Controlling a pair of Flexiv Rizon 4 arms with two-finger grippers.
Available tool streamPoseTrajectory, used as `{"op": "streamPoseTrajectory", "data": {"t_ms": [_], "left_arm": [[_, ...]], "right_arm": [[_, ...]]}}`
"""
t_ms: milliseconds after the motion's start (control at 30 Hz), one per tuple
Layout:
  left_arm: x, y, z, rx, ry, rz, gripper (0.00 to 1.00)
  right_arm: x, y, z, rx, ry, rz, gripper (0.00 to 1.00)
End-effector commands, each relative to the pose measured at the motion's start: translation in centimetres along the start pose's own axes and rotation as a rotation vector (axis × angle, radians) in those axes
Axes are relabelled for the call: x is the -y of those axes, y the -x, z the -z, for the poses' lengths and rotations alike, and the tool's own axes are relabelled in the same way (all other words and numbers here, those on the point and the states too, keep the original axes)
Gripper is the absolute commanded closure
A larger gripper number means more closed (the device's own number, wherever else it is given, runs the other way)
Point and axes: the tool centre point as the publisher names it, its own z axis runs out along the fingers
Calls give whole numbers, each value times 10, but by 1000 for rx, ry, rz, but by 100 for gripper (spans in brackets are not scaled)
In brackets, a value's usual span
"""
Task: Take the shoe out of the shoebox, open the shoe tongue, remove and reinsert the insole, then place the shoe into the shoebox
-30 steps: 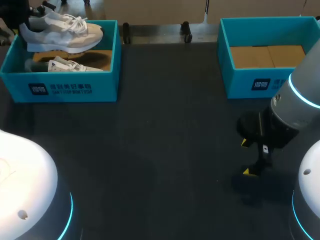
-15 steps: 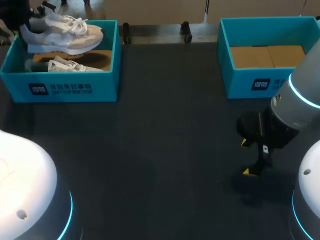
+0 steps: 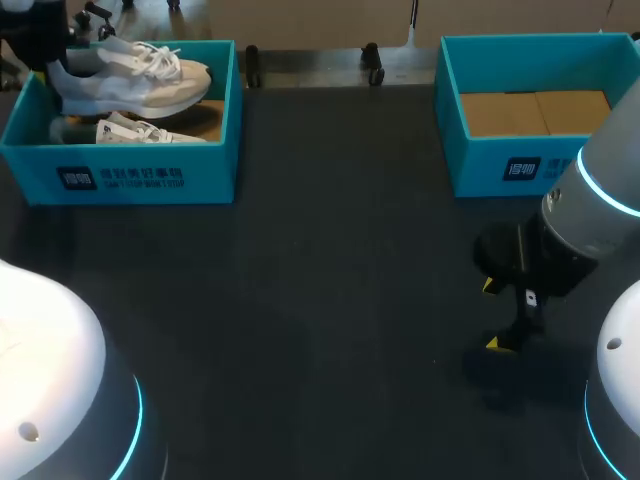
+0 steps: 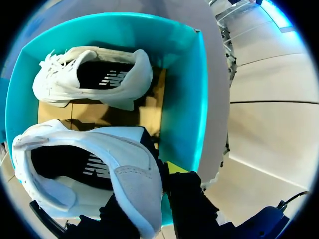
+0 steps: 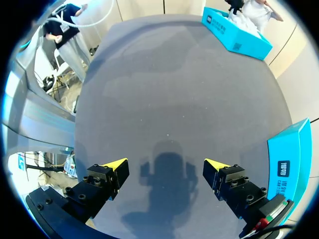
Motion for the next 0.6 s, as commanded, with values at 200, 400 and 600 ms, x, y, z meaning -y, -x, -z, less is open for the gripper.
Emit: {"op": "streamPoseTrajectory", "data": {"t_ms": [200, 400, 600], "left_arm": [[-14, 10, -20, 7, -30, -6, 100], [-17, 16, -27, 25, -34, -17, 100], [-19, 26, -35, 13, -25, -29, 100]], "right_arm": [[0, -1, -1, 2, 0, 1, 0], [0, -1, -1, 2, 0, 1, 0], [0, -1, -1, 2, 0, 1, 0]]}}
